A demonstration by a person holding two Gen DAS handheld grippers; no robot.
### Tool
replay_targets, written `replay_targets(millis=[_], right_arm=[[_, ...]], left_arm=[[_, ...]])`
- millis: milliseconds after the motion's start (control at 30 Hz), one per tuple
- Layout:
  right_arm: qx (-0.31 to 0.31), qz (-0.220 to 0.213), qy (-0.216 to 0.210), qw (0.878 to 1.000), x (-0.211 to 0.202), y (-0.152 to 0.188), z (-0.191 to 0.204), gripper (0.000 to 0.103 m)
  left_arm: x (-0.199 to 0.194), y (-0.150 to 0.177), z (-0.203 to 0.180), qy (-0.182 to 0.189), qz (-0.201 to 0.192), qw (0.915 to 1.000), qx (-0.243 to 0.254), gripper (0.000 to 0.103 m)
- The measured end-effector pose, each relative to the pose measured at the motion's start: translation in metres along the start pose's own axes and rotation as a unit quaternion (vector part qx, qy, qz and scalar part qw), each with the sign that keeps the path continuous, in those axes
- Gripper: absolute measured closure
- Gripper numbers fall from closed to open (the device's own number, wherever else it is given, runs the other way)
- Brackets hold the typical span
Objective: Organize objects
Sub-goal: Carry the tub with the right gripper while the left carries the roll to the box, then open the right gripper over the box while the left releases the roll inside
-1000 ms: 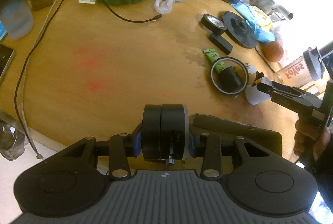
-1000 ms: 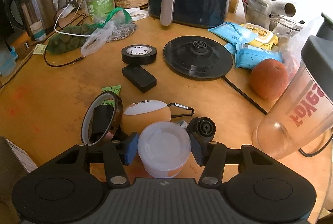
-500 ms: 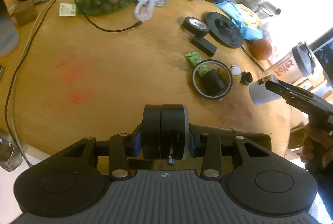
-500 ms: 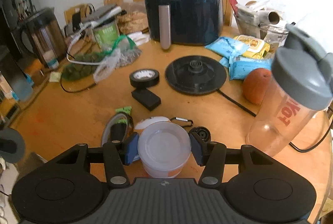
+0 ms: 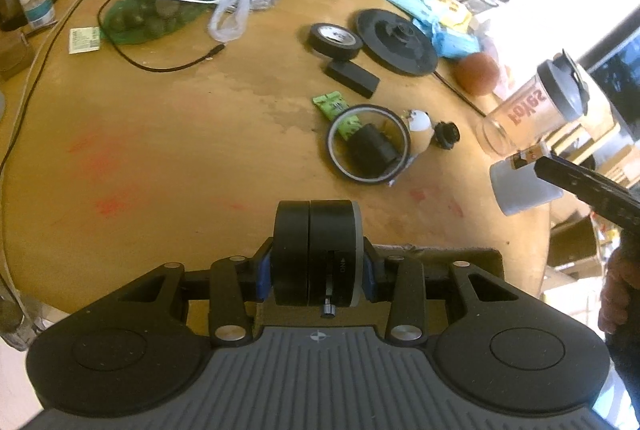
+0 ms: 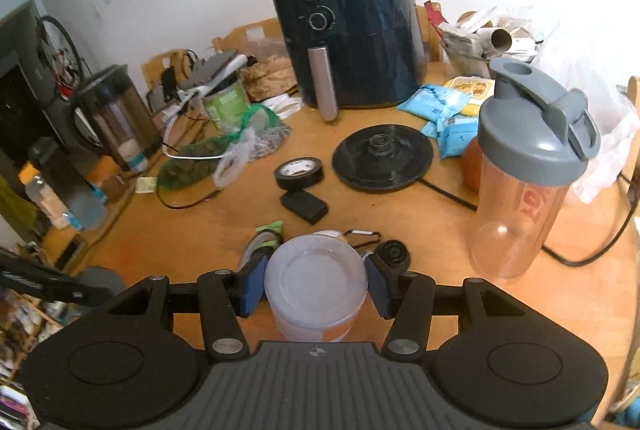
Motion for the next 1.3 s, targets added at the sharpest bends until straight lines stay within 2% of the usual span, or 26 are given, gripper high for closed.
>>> replay_targets(millis=[300, 467, 567, 667, 900, 1300], right_arm=[[0.019, 0.017, -0.083, 0.996, -0.024, 0.015, 0.02, 0.047], [-0.01, 0.043, -0.119, 0.992, -0.027, 0.032, 0.04, 0.047], [-0.027, 0.06, -0.126, 0.99, -0.024, 0.044, 0.05, 0.047], [-0.045, 0.078, -0.121, 0.989, -0.017, 0.058, 0.057, 0.047], [-0.138, 0.118, -0.088, 0.979, -0.003, 0.087, 0.07, 0.047], [-0.225, 0.135, -0.028, 0.965, 0.009, 0.104, 0.07, 0.047]], left_arm=[[0.012, 0.013, -0.014, -0.004, 0.025, 0.9992, 0.031, 0.063], [0.019, 0.022, -0.014, -0.013, 0.04, 0.9983, 0.04, 0.063], [0.024, 0.027, -0.013, -0.018, 0.048, 0.9977, 0.044, 0.063], [0.031, 0.032, -0.01, -0.024, 0.057, 0.997, 0.046, 0.063], [0.041, 0.038, -0.01, -0.029, 0.068, 0.9957, 0.057, 0.063], [0.051, 0.04, -0.012, -0.051, 0.067, 0.9943, 0.065, 0.063]])
Point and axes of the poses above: each gripper's, at about its wrist camera, not at the fingertips, and x roughly the way its jaws point, z to its left, y to its underside, the point moved 6 cm from there along x, roughly the way its jaws point, and after that the axes turned 10 degrees about -z, right-handed, at the moved point
